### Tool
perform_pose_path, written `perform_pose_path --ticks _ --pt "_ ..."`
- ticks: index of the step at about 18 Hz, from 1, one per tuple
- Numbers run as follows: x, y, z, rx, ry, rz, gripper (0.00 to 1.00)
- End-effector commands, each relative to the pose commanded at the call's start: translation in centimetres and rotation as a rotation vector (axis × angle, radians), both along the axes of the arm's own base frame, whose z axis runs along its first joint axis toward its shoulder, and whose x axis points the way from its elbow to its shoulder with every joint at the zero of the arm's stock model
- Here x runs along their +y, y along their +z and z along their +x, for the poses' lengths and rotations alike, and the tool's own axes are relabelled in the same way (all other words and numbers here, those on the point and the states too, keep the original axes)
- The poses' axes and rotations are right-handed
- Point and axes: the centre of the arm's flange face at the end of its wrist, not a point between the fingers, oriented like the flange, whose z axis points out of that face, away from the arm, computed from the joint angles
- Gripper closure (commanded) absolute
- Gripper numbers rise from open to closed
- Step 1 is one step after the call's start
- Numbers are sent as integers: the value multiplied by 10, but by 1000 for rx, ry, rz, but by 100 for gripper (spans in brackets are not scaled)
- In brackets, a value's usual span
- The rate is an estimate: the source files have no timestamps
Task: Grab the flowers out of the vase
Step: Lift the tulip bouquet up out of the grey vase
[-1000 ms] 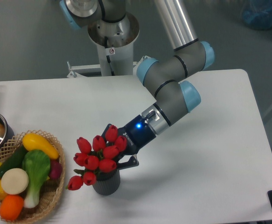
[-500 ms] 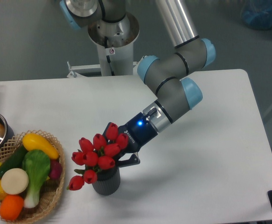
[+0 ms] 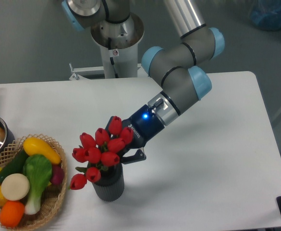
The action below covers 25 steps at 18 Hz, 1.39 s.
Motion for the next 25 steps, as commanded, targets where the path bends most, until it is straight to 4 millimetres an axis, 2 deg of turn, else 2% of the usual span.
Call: perform_pose_path --ticks 10,14,25 --pt "-4 33 -9 31 16 36 64" --pt "-9 62 -9 34 35 51 64" --pt "-11 113 3 32 22 116 64"
